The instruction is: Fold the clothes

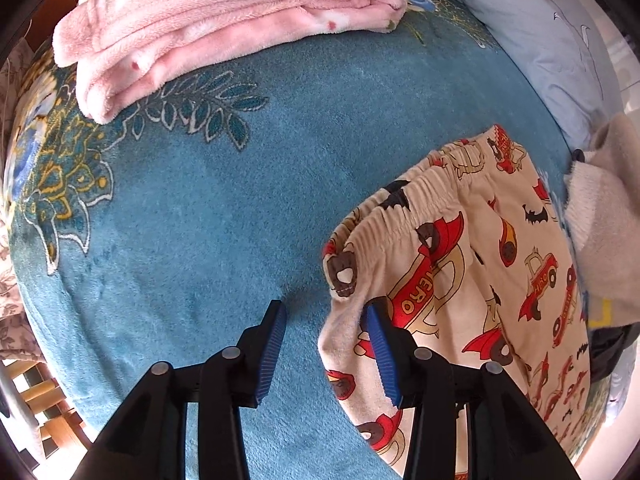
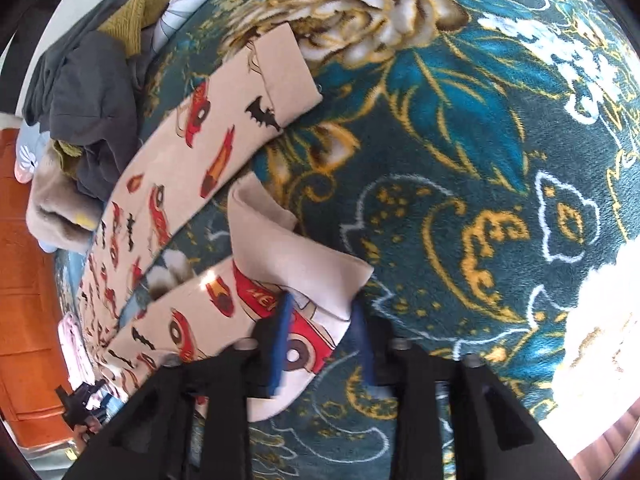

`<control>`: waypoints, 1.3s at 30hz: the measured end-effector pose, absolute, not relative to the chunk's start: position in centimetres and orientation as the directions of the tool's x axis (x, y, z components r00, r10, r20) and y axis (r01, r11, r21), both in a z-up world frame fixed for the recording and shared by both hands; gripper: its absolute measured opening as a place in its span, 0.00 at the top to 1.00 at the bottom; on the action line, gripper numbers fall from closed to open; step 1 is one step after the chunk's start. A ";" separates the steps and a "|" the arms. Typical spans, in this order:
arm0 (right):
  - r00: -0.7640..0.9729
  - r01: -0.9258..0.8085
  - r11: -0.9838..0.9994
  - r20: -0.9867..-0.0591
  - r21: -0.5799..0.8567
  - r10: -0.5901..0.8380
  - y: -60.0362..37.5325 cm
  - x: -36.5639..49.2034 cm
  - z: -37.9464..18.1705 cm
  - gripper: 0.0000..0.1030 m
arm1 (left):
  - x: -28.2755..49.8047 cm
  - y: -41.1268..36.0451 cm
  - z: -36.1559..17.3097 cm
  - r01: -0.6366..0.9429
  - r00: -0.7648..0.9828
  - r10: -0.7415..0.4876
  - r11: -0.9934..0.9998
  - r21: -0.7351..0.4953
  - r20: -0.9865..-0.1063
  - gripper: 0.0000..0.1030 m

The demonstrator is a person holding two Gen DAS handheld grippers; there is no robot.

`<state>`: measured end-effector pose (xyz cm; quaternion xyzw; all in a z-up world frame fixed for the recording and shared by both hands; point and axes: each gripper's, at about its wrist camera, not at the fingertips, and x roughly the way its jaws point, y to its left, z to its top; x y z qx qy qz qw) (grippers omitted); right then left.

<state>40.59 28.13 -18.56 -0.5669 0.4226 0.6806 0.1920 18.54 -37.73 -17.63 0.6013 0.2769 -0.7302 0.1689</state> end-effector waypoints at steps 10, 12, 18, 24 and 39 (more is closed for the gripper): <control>-0.301 -0.823 -0.437 -0.930 0.364 -0.209 30.2 42.3 -13.8 0.95 | 19.2 -37.5 -17.2 0.601 -0.266 0.102 -0.760 -0.248 -0.959 0.93; -0.291 -0.831 -0.423 -0.931 0.361 -0.222 30.4 43.1 -13.4 0.96 | 19.3 -37.0 -16.8 0.595 -0.262 0.061 -0.776 -0.211 -0.963 0.95; -0.237 -0.845 -0.426 -0.941 0.323 -0.243 30.5 46.4 -12.2 0.96 | 21.4 -37.2 -14.7 0.606 -0.243 0.025 -0.777 -0.172 -0.970 0.96; -0.313 -0.839 -0.362 -0.905 0.406 -0.289 31.6 45.7 -12.2 0.96 | 21.6 -37.8 -13.1 0.649 -0.218 0.101 -0.728 -0.221 -0.971 0.96; -0.422 -0.857 -0.118 -0.816 0.501 -0.395 38.6 35.1 -14.4 0.96 | 6.2 -34.3 -10.1 0.667 -0.292 0.292 -0.620 -0.413 -0.911 0.97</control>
